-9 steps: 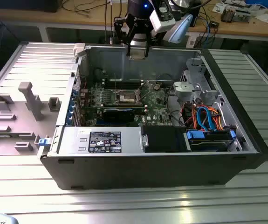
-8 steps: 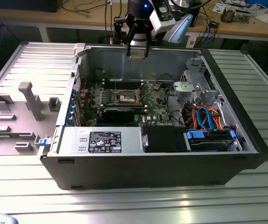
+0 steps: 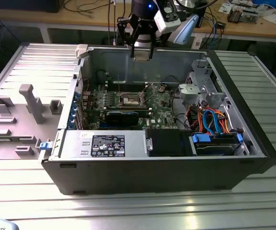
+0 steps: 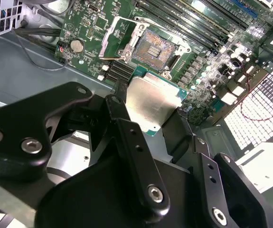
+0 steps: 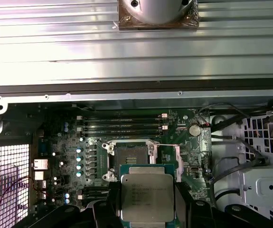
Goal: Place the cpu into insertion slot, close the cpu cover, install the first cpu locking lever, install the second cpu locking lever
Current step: 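Place the cpu into insertion slot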
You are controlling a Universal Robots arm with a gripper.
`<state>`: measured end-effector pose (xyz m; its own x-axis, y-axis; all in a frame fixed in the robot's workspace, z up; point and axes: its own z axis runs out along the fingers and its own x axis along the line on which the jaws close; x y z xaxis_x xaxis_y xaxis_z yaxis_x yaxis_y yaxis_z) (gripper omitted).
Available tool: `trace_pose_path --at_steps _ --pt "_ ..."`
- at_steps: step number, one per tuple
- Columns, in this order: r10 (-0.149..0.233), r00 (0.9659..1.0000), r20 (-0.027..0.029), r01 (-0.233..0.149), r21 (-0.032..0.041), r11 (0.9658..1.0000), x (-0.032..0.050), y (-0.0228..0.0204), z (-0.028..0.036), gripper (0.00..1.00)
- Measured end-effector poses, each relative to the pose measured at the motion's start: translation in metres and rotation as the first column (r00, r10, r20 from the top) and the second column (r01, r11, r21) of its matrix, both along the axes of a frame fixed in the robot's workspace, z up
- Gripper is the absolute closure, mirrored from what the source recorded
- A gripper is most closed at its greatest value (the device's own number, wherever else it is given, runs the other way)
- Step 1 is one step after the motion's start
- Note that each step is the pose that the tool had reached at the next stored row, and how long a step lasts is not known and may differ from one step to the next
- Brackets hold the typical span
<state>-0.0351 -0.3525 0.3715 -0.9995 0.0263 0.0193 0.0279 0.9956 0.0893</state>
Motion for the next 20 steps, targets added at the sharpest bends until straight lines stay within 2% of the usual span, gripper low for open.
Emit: trace_pose_path --at_steps 5,11,20 --pt "-0.005 1.0000 -0.0001 0.005 0.0000 1.0000 0.0000 0.0000 0.0000 0.46" --pt "-0.047 0.9989 -0.0001 0.047 -0.0001 0.9989 -0.0001 0.0000 -0.0004 0.46" --pt "-0.073 0.9973 0.0000 0.073 0.0000 0.9973 -0.0001 0.0000 -0.0005 0.46"
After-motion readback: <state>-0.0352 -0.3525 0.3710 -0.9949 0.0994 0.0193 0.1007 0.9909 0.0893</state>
